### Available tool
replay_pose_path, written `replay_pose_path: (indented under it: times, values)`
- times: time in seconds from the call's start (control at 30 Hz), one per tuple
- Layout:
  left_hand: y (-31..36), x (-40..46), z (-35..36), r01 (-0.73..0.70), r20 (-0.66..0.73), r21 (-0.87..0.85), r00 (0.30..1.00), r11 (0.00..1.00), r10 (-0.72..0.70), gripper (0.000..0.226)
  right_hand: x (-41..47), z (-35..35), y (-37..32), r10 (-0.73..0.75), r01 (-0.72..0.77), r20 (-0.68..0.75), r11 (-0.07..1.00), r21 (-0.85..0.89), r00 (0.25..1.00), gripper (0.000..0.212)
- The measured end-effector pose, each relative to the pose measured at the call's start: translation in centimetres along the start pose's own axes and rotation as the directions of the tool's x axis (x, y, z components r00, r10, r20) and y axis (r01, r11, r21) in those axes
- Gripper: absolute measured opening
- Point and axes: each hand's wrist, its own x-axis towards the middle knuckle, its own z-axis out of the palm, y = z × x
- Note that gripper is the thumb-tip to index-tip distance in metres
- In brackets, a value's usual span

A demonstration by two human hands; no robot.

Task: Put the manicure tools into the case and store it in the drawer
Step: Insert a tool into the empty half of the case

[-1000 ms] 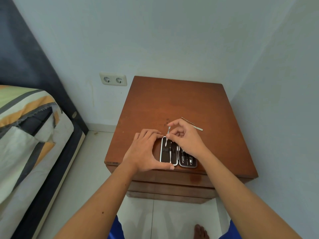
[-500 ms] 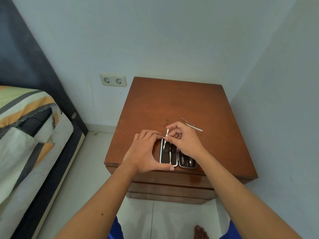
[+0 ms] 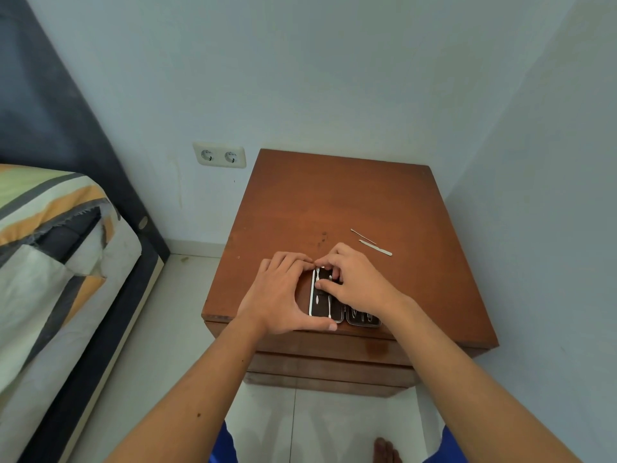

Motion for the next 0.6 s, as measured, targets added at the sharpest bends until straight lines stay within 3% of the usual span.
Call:
replay_pose_path:
  times: [0.2,0.6]
  values:
    - [0.0,0.0,-0.1,-0.008,0.003,0.021,1.000,1.000,0.008,0.118,-1.1,-0.1,-0.3,-0.018,0.021,0.071,0.999,-0.038,0.997,0.062]
    - [0.0,-0.1,-0.1,-0.017,-0.007,0.006,1.000,1.000,0.017,0.115,-2.3,0.1,-0.3,-0.024,0.026,0.078,0.999,-0.025,0.997,0.065]
